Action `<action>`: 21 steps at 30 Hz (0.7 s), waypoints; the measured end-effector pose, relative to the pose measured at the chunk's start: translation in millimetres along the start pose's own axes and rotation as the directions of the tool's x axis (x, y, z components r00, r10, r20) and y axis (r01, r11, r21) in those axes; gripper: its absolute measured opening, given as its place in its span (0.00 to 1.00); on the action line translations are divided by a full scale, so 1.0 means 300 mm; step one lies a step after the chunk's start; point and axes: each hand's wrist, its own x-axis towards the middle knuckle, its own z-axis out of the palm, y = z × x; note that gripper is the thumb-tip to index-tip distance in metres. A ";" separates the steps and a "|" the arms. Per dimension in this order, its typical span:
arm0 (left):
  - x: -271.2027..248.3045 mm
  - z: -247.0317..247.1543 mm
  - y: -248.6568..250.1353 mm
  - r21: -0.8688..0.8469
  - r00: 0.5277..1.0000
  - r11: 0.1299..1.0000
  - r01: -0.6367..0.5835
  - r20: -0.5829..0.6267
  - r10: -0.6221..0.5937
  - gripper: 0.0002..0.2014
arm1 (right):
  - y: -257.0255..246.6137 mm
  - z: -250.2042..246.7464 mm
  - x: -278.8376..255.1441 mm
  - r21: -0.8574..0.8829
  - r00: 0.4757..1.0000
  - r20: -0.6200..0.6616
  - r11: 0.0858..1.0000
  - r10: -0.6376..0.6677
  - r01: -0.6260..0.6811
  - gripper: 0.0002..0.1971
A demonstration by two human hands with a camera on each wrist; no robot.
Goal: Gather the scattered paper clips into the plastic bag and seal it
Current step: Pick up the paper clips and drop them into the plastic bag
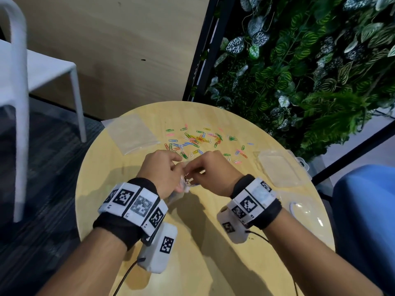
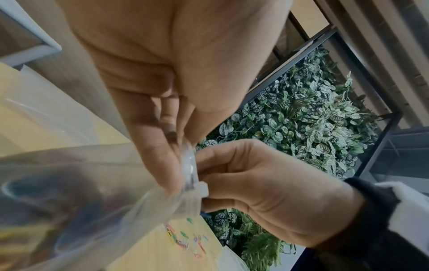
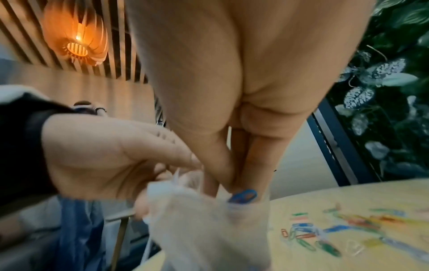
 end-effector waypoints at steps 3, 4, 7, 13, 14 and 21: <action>-0.015 0.018 0.004 0.020 1.000 1.000 0.012 0.016 -0.013 0.12 | 0.046 -0.033 0.004 0.184 0.995 0.095 0.982 0.026 -0.043 0.16; -0.016 0.023 0.008 0.022 1.000 1.000 0.013 0.024 -0.014 0.11 | 0.069 -0.049 0.010 0.302 0.993 0.110 0.951 0.032 -0.064 0.15; -0.003 0.022 0.022 -0.011 1.000 1.000 0.015 -0.005 -0.015 0.08 | 0.183 -0.109 0.057 0.545 0.986 0.045 0.823 0.161 -0.159 0.14; 0.047 -0.028 0.036 -0.074 0.994 0.997 -0.004 -0.110 -0.004 0.09 | 0.503 -0.182 0.230 0.315 0.738 -0.256 0.776 0.624 -0.547 0.16; 0.051 -0.029 0.036 -0.079 0.992 0.997 -0.010 -0.126 0.000 0.09 | 0.559 -0.180 0.257 0.197 0.700 -0.289 0.756 0.653 -0.624 0.19; 0.086 -0.052 0.000 -0.096 0.989 0.995 0.016 -0.145 -0.030 0.08 | 0.744 -0.159 0.301 -0.518 0.748 -0.193 0.581 0.635 -0.628 0.23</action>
